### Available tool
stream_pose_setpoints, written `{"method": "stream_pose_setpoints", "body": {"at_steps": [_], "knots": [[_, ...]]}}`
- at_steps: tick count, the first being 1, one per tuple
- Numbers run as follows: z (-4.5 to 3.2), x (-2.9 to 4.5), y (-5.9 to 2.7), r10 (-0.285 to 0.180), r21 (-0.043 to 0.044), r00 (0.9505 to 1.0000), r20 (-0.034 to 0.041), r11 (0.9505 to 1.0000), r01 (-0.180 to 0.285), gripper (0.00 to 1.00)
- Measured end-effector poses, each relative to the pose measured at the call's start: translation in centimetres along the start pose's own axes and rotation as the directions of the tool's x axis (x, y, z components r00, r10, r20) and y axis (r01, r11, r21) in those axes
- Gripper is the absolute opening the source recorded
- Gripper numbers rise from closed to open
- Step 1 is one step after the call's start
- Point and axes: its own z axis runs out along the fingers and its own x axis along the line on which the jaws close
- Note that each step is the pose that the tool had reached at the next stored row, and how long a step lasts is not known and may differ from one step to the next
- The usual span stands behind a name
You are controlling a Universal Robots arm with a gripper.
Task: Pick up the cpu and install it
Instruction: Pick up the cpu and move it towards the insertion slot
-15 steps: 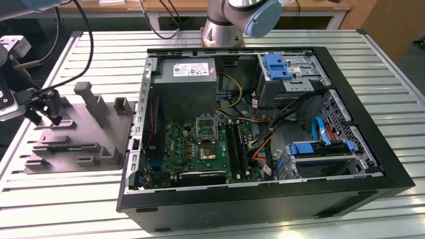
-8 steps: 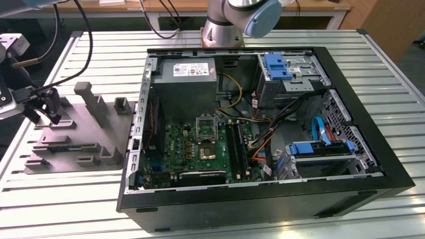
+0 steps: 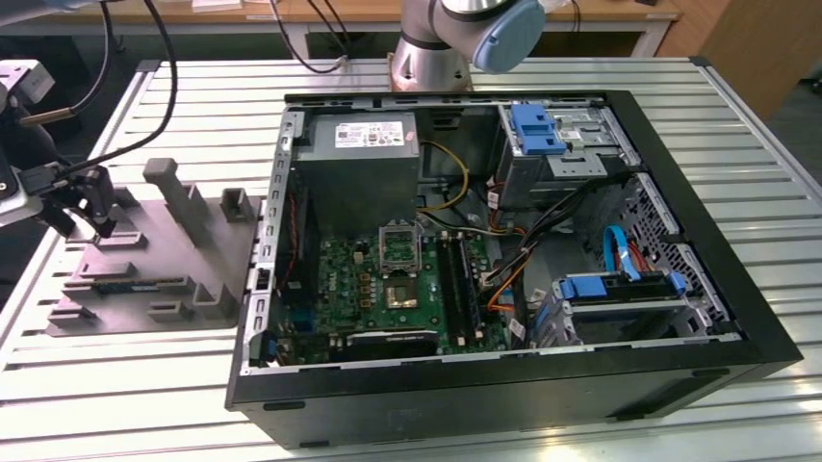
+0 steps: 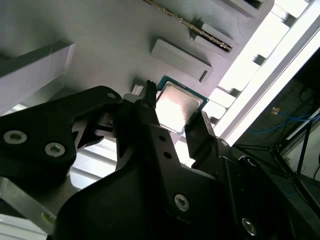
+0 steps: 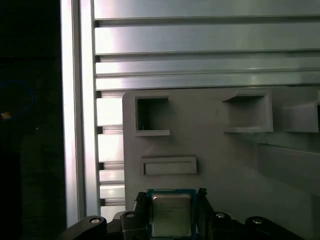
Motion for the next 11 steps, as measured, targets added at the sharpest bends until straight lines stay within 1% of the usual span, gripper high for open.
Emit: {"method": "stream_pose_setpoints", "body": {"at_steps": [11], "knots": [[-0.68, -0.02, 0.02, 0.0, -0.0005, 1.0, -0.0001, 1.0, 0.0, 0.47]]}}
